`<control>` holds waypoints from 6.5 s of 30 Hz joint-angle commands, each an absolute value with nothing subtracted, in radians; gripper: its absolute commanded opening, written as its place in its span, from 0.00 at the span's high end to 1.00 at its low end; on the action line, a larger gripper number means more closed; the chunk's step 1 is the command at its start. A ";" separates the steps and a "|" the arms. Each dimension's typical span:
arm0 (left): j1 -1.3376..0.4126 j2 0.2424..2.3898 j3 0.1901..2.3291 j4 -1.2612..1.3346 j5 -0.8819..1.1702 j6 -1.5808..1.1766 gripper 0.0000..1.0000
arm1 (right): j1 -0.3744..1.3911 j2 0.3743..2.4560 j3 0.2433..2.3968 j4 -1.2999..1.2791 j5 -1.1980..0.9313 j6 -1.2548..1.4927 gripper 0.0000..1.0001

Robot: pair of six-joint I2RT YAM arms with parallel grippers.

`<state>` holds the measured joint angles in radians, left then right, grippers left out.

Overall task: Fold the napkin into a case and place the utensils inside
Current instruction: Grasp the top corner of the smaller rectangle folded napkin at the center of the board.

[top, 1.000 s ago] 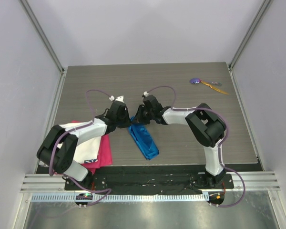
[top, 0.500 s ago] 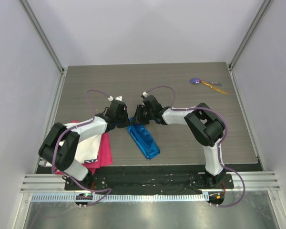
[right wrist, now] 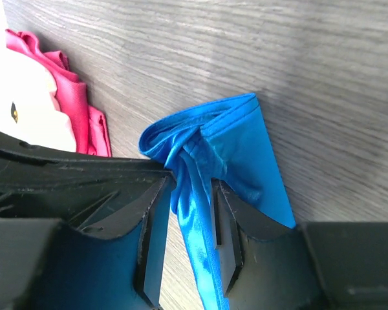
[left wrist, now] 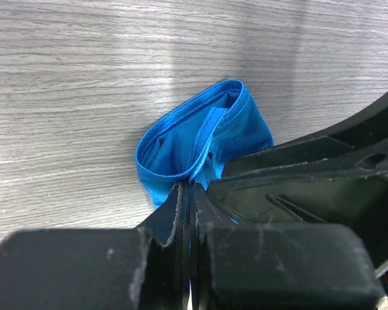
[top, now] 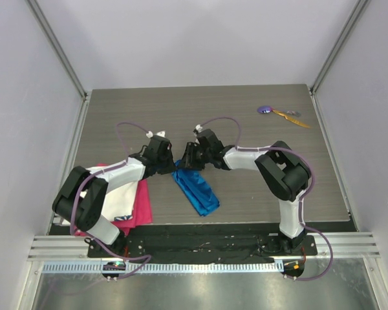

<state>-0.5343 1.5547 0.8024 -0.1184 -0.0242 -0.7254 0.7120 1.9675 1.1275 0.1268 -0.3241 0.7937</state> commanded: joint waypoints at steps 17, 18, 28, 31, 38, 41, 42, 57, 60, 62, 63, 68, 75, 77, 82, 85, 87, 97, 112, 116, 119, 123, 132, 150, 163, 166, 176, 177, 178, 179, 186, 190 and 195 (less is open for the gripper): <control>-0.529 1.512 0.847 -0.129 0.029 -0.727 1.00 | 0.698 2.008 1.124 0.250 -0.396 0.841 0.91; -0.529 1.511 0.848 -0.129 0.032 -0.729 1.00 | 0.701 2.014 1.134 0.249 -0.400 0.841 0.92; -0.517 1.543 0.854 -0.127 0.028 -0.758 1.00 | 0.730 2.046 1.118 0.270 -0.439 0.825 0.98; -0.514 1.562 0.865 -0.149 0.026 -0.753 1.00 | 0.706 2.011 1.086 0.267 -0.437 0.821 0.97; -0.514 1.552 0.856 -0.158 0.026 -0.742 1.00 | 0.681 1.922 1.101 0.126 -0.382 0.753 0.87; -0.514 1.539 0.853 -0.166 0.023 -0.739 1.00 | 0.672 1.922 1.107 0.118 -0.379 0.742 0.85; -0.514 1.536 0.854 -0.167 0.023 -0.739 1.00 | 0.673 1.925 1.112 0.117 -0.383 0.738 0.85; -0.514 1.558 0.885 -0.173 0.023 -0.729 1.00 | 0.729 2.094 1.223 0.190 -0.428 0.816 0.90; -0.514 1.586 0.903 -0.175 0.023 -0.729 1.00 | 0.735 2.098 1.183 0.241 -0.439 0.839 0.91; -0.514 1.601 0.908 -0.173 0.023 -0.730 1.00 | 0.745 2.095 1.177 0.244 -0.446 0.841 0.91; -0.514 1.615 0.910 -0.175 0.025 -0.732 1.00 | 0.746 2.091 1.174 0.238 -0.449 0.839 0.91; -0.514 1.611 0.900 -0.172 0.029 -0.736 1.00 | 0.701 1.971 1.146 0.170 -0.426 0.807 0.89; -0.514 1.591 0.891 -0.175 0.041 -0.739 1.00 | 0.666 1.887 1.124 0.057 -0.390 0.733 0.83; -0.515 1.591 0.887 -0.175 0.041 -0.741 1.00 | 0.666 1.888 1.112 0.054 -0.391 0.733 0.83; -0.514 1.591 0.882 -0.172 0.051 -0.746 1.00 | 0.686 1.924 1.078 0.116 -0.394 0.758 0.84; -0.517 1.600 0.877 -0.166 0.051 -0.753 1.00 | 0.724 1.951 1.086 0.135 -0.397 0.776 0.85; -0.520 1.614 0.876 -0.166 0.048 -0.758 1.00 | 0.742 1.962 1.091 0.140 -0.390 0.794 0.85; -0.522 1.699 0.913 -0.225 0.015 -0.749 1.00 | 0.762 1.960 1.016 0.182 -0.348 0.816 0.87; -0.520 1.612 0.927 -0.253 0.012 -0.752 1.00 | 0.684 1.798 1.086 -0.072 -0.282 0.666 0.84; -0.520 1.606 0.928 -0.247 0.006 -0.770 1.00 | 0.684 1.832 1.094 -0.068 -0.288 0.664 0.84; -0.520 1.601 0.928 -0.239 -0.021 -0.790 1.00 | 0.686 1.853 1.086 -0.037 -0.299 0.680 0.85; -0.520 1.608 0.936 -0.233 -0.034 -0.808 1.00 | 0.703 1.876 1.072 -0.006 -0.301 0.696 0.85; -0.520 1.648 0.934 -0.206 -0.028 -0.833 0.98 | 0.765 1.898 1.039 0.066 -0.276 0.755 0.86; -0.509 1.411 0.839 -0.345 -0.048 -0.867 0.58 | 0.793 1.862 1.207 -0.268 -0.172 0.494 0.59; -0.500 1.531 0.818 -0.262 0.015 -0.928 0.76 | 0.879 1.942 1.288 -0.368 -0.022 0.463 0.59; -0.495 1.555 0.816 -0.244 0.024 -0.937 0.76 | 0.896 1.962 1.313 -0.396 0.042 0.456 0.59; -0.492 1.601 0.793 -0.195 0.044 -0.956 0.80 | 0.950 2.020 1.391 -0.500 0.195 0.463 0.75; -0.494 1.606 0.793 -0.195 0.046 -0.956 0.80 | 0.951 2.019 1.397 -0.503 0.196 0.465 0.78; -0.492 1.608 0.792 -0.193 0.048 -0.954 0.81 | 0.951 2.016 1.399 -0.505 0.198 0.468 0.81; -0.494 1.609 0.787 -0.190 0.051 -0.956 0.82 | 0.951 2.013 1.405 -0.503 0.202 0.469 0.86; -0.494 1.592 0.765 -0.175 0.052 -0.960 0.88 | 0.951 1.983 1.450 -0.514 0.155 0.488 0.99; -0.494 1.574 0.747 -0.169 0.048 -0.966 0.92 | 0.950 1.977 1.473 -0.511 0.107 0.531 0.99; -0.494 1.551 0.733 -0.163 0.046 -0.977 0.94 | 0.951 1.979 1.471 -0.485 0.049 0.568 0.99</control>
<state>-0.4953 1.5799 0.7597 -0.1555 0.0505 -0.9672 0.9463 1.9907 1.4368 -0.5129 0.1059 0.5201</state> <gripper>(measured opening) 0.071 0.030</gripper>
